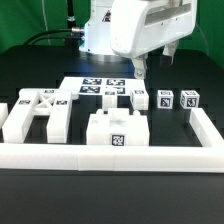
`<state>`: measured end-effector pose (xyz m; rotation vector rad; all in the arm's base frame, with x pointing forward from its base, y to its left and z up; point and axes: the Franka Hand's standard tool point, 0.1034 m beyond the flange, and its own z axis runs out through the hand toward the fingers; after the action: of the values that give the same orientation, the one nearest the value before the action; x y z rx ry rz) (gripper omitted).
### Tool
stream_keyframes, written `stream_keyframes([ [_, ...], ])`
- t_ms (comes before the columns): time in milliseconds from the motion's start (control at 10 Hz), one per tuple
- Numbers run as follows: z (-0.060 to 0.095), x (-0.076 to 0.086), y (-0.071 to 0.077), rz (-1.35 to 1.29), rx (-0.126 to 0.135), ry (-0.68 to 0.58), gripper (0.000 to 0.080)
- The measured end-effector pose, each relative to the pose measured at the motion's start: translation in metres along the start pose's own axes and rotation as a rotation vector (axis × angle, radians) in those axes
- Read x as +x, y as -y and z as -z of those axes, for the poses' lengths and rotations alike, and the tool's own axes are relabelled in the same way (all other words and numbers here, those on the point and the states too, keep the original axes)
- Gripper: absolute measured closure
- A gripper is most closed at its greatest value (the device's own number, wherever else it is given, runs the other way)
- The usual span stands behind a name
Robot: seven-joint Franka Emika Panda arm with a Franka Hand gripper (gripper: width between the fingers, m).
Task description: Assemble chair
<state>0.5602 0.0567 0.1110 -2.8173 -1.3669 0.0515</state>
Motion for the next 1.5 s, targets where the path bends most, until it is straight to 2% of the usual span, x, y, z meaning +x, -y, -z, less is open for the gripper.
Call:
stream_keyframes([
  [400, -0.001, -0.001, 0.000, 0.000, 0.001, 0.001, 0.0150],
  [600, -0.018, -0.011, -0.014, 0.048, 0.005, 0.005, 0.0150],
  [700, -0.025, -0.013, -0.025, 0.065, 0.003, 0.001, 0.0150],
  [900, -0.036, -0.014, -0.039, 0.056, -0.007, -0.014, 0.0150],
  [1100, -0.036, -0.013, -0.037, 0.035, -0.004, -0.015, 0.0150],
  [1500, -0.038, -0.011, -0.035, -0.276, 0.009, -0.020, 0.0150],
])
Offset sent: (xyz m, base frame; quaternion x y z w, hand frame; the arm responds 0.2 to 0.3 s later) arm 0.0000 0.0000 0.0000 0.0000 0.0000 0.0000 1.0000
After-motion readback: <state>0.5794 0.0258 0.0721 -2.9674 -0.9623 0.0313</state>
